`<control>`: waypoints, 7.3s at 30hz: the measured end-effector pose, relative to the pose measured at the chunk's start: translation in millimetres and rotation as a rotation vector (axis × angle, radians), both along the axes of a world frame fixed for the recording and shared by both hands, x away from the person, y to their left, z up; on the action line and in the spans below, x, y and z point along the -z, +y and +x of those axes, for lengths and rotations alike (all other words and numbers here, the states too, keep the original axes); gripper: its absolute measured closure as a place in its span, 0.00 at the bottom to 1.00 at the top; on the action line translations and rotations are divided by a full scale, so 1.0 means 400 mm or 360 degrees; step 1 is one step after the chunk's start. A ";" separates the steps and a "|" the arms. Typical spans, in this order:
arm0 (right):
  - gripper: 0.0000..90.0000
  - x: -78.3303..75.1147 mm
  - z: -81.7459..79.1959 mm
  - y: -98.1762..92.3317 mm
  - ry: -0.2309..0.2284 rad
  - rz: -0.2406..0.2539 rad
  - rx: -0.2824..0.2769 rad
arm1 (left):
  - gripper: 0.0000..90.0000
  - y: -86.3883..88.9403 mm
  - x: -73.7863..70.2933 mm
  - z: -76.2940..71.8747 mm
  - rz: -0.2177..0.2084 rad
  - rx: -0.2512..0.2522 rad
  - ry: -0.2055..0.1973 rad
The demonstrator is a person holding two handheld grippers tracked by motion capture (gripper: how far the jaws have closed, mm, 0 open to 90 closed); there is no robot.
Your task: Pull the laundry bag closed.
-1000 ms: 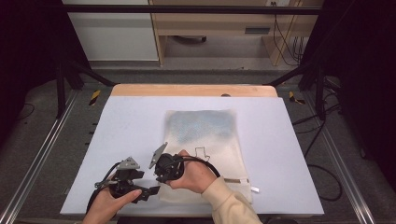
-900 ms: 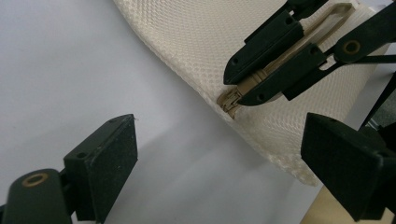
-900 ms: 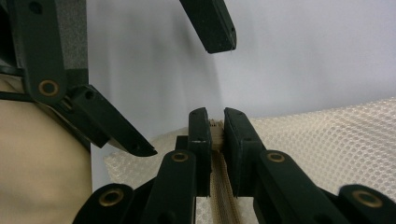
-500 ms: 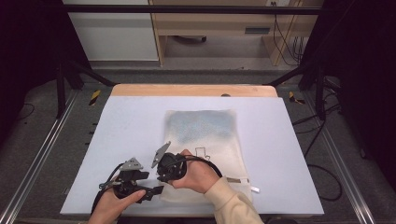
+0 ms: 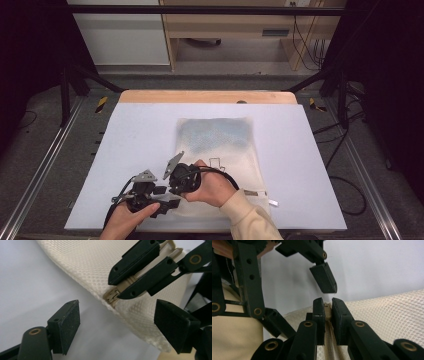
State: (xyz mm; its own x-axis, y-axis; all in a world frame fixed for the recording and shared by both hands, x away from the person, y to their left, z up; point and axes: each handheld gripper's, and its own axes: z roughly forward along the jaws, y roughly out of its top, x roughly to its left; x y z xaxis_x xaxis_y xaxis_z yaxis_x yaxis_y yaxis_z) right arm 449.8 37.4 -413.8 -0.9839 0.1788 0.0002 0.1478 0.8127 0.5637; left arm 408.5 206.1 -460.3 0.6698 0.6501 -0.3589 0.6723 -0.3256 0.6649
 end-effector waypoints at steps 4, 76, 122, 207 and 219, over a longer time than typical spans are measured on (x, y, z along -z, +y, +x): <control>0.91 -0.003 0.000 -0.001 -0.0007 0.0002 0.0000 | 0.24 -0.004 0.007 0.006 -0.0035 -0.0002 0.0019; 0.91 -0.018 0.002 -0.010 -0.0016 0.0020 0.0004 | 0.87 -0.030 0.058 0.050 -0.0231 0.0104 0.0100; 0.91 -0.003 0.009 -0.036 0.0008 -0.0010 -0.0019 | 0.94 -0.031 0.052 0.050 -0.0142 0.0128 0.0047; 0.91 0.032 0.004 -0.125 0.0052 -0.0065 0.0097 | 0.93 -0.037 0.037 0.044 -0.0100 0.0164 -0.0003; 0.91 0.029 0.006 -0.155 0.0050 -0.0062 0.0146 | 0.93 -0.034 0.036 0.043 -0.0118 0.0155 -0.0005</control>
